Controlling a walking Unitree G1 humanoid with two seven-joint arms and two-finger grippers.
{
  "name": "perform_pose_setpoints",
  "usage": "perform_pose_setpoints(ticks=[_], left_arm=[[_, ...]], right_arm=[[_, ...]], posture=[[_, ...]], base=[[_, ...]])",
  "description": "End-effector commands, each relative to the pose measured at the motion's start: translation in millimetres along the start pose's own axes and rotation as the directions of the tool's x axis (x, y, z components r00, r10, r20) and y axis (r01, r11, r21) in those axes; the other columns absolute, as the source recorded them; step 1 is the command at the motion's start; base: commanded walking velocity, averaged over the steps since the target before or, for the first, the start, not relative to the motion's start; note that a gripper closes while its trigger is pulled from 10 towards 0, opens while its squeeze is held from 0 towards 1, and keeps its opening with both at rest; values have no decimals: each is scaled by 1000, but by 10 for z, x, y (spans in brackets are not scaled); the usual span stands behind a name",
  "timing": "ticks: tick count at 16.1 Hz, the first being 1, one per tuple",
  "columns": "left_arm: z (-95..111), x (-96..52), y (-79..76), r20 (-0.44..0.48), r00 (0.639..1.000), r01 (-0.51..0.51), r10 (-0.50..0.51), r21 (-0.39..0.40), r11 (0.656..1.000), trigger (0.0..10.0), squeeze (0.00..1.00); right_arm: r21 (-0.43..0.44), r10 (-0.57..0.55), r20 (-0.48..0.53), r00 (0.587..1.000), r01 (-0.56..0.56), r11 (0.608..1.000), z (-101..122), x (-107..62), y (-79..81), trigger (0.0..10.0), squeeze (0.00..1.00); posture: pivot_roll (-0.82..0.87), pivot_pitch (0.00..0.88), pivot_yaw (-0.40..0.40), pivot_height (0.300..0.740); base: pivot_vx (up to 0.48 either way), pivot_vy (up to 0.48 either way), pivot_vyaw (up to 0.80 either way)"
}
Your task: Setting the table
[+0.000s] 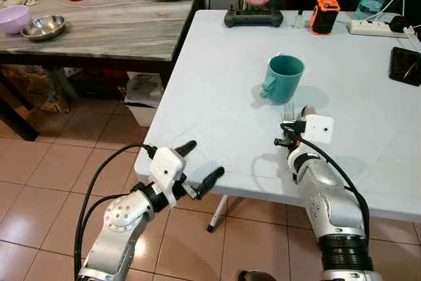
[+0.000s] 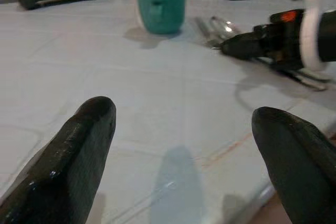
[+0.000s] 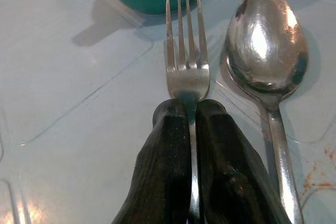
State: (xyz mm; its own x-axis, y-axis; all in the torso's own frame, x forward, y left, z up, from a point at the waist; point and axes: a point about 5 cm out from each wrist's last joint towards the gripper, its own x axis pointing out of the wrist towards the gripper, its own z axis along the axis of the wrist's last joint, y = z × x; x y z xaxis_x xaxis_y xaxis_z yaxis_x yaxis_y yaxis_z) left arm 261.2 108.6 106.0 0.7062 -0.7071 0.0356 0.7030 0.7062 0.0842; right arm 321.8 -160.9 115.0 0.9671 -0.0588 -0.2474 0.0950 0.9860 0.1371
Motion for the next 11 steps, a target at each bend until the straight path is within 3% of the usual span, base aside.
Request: perform_pose_setpoints(ticks=[1,4,5,6,8,11], left_arm=[[-14,-13,140,-10,995,-97,97,21,995,10000,0],[4,25,351,10,951,-310,310,-8,951,10000,0],[14,35,390,20,933,-358,359,-22,933,10000,0],[34,34,432,38,912,-408,409,-35,912,10000,0],[49,27,506,47,881,-466,471,-78,881,10000,0],[41,28,609,37,861,-503,508,-96,859,10000,0]], right_arm=[[25,-51,-96,994,54,998,-249,-37,-86,0,0],[0,-58,28,998,58,998,-114,-89,-100,0,0],[-16,-35,108,994,37,999,-26,-131,-74,7020,0],[-66,-8,193,981,21,998,75,-182,-41,10000,0],[-74,-4,262,965,24,997,163,-228,-32,10000,0],[-75,-18,268,963,39,996,181,-224,-64,10000,0]], posture=[[-249,126,61,740],[-249,123,61,740],[-248,120,60,740],[-248,116,60,740],[-247,113,60,740],[-247,103,61,740]], base=[[0,0,0],[0,0,0],[0,0,0],[0,0,0],[0,0,0],[0,0,-233]])
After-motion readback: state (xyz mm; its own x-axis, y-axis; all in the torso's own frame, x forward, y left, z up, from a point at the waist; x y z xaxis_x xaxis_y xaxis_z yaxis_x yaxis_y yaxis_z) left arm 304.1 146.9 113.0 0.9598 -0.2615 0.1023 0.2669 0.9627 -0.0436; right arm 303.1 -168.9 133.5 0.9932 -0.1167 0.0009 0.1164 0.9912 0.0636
